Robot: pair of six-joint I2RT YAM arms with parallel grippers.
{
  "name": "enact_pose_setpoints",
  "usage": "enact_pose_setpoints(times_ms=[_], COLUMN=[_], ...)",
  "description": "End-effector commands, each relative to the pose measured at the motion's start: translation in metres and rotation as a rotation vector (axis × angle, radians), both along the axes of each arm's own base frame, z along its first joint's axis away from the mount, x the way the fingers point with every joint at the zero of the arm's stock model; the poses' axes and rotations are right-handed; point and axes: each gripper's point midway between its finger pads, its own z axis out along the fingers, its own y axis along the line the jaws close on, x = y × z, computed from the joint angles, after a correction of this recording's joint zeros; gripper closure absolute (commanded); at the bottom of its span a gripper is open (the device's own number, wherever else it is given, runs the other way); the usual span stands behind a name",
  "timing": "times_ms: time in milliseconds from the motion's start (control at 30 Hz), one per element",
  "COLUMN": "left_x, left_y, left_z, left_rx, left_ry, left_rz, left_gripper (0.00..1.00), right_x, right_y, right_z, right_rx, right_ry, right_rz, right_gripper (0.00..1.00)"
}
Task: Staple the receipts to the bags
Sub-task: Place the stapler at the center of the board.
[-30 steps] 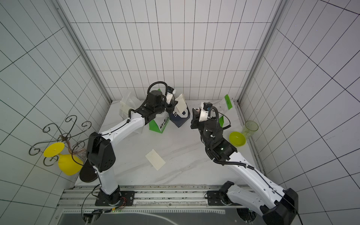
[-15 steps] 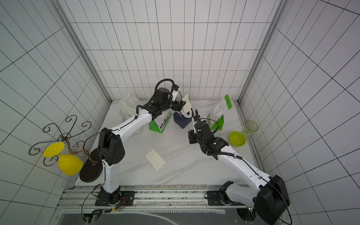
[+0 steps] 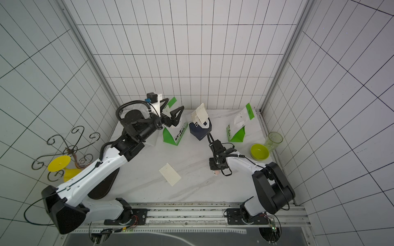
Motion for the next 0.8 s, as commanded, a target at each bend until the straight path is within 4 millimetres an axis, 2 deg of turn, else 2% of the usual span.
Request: enact_pose_setpoints(times_ms=[0,67,133,233,333,467,567,700,767], left_x=[0.001,-0.004,-0.010,-0.018,-0.024,-0.037,-0.043,-0.046,-0.045], left_y=[0.008,0.013,0.019,0.025,0.027,0.025,0.027,0.029,0.030], left_z=[-0.018,-0.017,-0.014,-0.011,-0.018,-0.038,-0.044,-0.049,-0.052], left_rx=[0.001,0.014,0.011,-0.006,-0.023,-0.044,-0.040,0.008,0.033], left_ry=[0.040,0.033,0.020,0.023,0.074,0.141,0.157,0.174,0.187], left_rz=[0.036,0.042,0.052,0.053,0.032,-0.022,-0.033,-0.028,-0.025], left_gripper=[0.02,0.02,0.02,0.02,0.02,0.02,0.02,0.02,0.02], right_x=[0.006,0.010,0.019,0.041,0.067,0.094,0.106,0.122,0.132], right_y=[-0.001,0.000,0.001,0.000,-0.014,-0.062,-0.107,-0.163,-0.182], right_z=[0.002,0.007,0.025,0.077,0.145,0.243,0.290,0.317,0.322], right_rx=[-0.020,-0.018,-0.001,0.024,0.044,0.035,0.046,0.057,0.069], right_ry=[0.032,0.016,-0.040,-0.198,-0.376,-0.639,-0.791,-0.870,-0.878], right_rz=[-0.025,-0.035,-0.054,-0.084,-0.138,-0.299,-0.438,-0.580,-0.618], right_gripper=[0.73,0.63,0.55,0.46,0.43,0.39,0.36,0.35,0.35])
